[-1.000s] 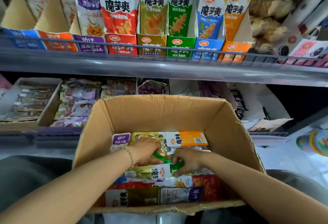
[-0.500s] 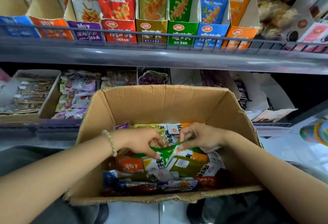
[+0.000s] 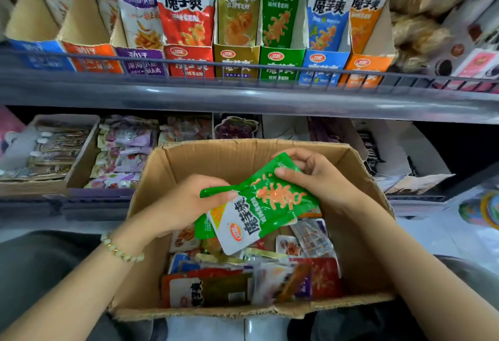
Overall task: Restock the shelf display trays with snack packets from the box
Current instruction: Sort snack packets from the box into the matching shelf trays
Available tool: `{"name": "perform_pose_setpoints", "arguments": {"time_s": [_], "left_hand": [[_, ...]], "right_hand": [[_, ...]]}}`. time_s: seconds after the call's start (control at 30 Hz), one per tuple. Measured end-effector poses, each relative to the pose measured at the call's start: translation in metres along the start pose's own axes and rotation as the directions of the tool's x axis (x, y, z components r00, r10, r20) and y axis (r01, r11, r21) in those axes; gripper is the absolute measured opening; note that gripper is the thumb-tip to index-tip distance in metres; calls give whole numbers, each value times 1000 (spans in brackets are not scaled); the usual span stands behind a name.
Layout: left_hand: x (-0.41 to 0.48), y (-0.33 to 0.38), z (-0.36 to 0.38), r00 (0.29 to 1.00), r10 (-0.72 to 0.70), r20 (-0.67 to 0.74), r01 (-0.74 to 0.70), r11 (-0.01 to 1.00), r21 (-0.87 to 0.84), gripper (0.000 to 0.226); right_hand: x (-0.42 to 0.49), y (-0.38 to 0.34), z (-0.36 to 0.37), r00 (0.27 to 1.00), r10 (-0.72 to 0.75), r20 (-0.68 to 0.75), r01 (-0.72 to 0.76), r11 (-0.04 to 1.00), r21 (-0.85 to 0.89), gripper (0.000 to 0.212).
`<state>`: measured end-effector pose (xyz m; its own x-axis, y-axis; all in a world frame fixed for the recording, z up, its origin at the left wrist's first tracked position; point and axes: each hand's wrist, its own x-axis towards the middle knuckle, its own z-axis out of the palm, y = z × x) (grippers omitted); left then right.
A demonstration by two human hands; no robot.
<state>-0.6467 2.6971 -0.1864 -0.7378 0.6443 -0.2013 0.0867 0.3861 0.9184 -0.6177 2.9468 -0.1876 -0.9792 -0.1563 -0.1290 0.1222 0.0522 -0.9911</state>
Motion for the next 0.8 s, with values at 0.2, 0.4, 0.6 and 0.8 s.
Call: {"name": "perform_pose_setpoints", "arguments": {"time_s": [0.2, 0.4, 0.6, 0.8], "left_hand": [[-3, 3, 3, 998, -17, -63, 14, 999, -52, 33], [-1, -1, 7, 983, -51, -179, 22, 986, -163, 25], [5, 0, 11, 935, -120, -334, -9, 933, -360, 12], [5, 2, 12, 943, -217, -251, -2, 754, -657, 20]], "right_hand": [[-2, -3, -1, 990, -133, -35, 129, 986, -109, 39], [-8, -3, -6, 994, -94, 52, 107, 900, -423, 38], [-14, -4, 2, 989, -21, 148, 85, 894, -440, 21], [-9, -8, 0, 980, -9, -197, 39, 989, 146, 31]]}}
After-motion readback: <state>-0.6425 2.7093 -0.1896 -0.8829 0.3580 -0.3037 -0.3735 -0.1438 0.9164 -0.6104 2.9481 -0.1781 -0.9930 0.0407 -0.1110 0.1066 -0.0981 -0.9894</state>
